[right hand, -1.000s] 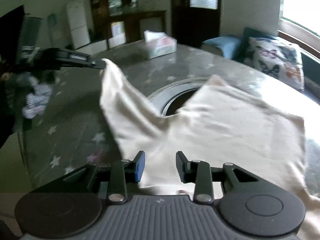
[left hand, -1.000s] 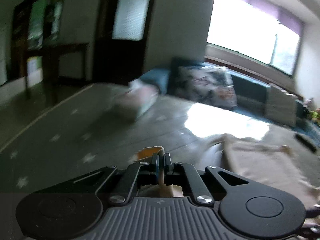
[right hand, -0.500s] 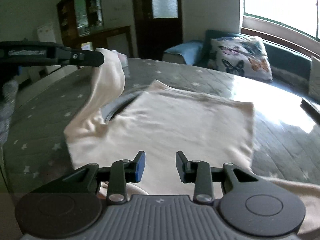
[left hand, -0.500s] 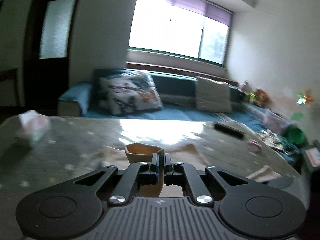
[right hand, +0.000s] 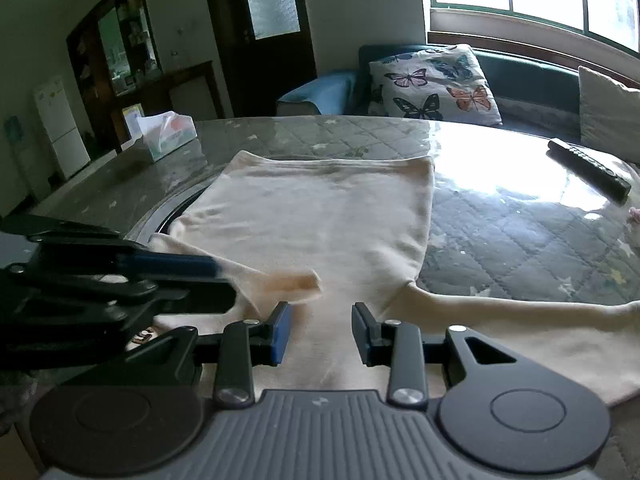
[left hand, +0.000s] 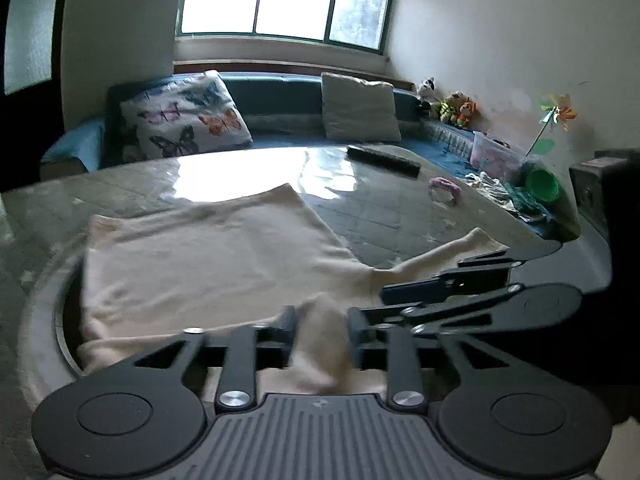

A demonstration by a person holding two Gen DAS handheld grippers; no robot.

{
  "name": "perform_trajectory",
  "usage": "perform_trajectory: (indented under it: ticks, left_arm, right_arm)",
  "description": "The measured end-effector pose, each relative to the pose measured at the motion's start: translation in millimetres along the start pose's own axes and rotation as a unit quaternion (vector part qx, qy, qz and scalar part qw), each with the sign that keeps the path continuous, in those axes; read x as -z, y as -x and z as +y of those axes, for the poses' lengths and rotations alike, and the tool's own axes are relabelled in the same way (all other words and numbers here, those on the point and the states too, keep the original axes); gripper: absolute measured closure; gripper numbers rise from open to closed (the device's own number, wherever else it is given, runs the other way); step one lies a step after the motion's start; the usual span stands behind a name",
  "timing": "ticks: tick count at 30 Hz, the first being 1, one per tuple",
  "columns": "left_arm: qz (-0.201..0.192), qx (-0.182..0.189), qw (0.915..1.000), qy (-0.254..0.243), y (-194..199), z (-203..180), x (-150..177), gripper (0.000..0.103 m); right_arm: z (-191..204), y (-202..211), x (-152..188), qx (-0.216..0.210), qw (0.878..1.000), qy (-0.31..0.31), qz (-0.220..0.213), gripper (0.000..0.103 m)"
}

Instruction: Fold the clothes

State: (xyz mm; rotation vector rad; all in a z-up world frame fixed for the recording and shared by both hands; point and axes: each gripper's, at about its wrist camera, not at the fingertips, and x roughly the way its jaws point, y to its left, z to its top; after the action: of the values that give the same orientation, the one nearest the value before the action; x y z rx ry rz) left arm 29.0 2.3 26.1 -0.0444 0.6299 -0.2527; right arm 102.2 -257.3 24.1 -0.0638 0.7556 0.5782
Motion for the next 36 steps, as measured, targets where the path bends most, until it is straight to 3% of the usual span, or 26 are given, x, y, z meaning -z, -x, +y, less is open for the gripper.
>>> perform_trajectory:
  ticks: [4, 7, 10, 12, 16, 17, 22, 25, 29, 33, 36]
  left_arm:
    - [-0.011, -0.055, 0.9984, 0.001, 18.0, 32.1, 4.9, 0.063]
    - [0.003, -0.095, 0.9954, 0.013, 22.9, 59.4, 15.3, 0.065]
    - [0.023, -0.11, 0.9936, 0.018, 22.0, 73.2, 27.3, 0.065]
    - [0.035, -0.117, 0.9923, 0.019, 21.1, 80.8, 35.1, 0.065]
    - [0.051, -0.115, 0.9919, 0.016, 20.2, 81.7, 48.2, 0.065]
    - [0.053, -0.114, 0.9919, 0.016, 21.0, 81.0, 50.7, 0.065]
    - [0.055, -0.109, 0.9925, 0.01, 27.0, 80.8, 53.9, 0.063]
    - [0.058, -0.108, 0.9924, 0.0, 28.5, 79.8, 53.5, 0.063]
    - [0.033, -0.108, 0.9936, -0.005, 36.8, 78.7, 38.2, 0.064]
    - [0.012, -0.098, 0.9951, -0.009, 32.4, 79.4, 20.6, 0.072]
    - [0.018, -0.085, 0.9962, -0.005, 14.6, 81.9, 16.8, 0.077]
  right_arm:
    - [2.0, -6.7, -2.3, -0.006, 1.0, -0.007, 0.003, 0.069]
    - [4.1, -12.6, -4.1, -0.012, 1.0, -0.016, 0.007, 0.069]
    - [6.7, -25.2, -3.8, -0.013, 1.0, -0.02, 0.021, 0.07]
    - [7.7, -31.4, -2.5, -0.01, 0.999, -0.021, 0.029, 0.079]
    - [10.8, -33.4, -0.8, 0.004, 0.999, -0.018, 0.032, 0.098]
    - [11.6, -30.9, -1.4, 0.008, 0.999, -0.016, 0.027, 0.099]
    - [12.6, -13.0, -6.6, 0.029, 1.0, -0.01, -0.005, 0.1]
    - [9.4, -18.2, -3.4, 0.04, 0.999, -0.009, 0.007, 0.099]
    - [4.4, -24.1, 1.3, 0.044, 0.999, -0.008, 0.024, 0.095]
    - [6.1, -8.8, -2.7, 0.044, 0.999, 0.002, -0.001, 0.093]
    - [12.9, -2.7, -5.3, 0.032, 0.999, 0.016, -0.013, 0.093]
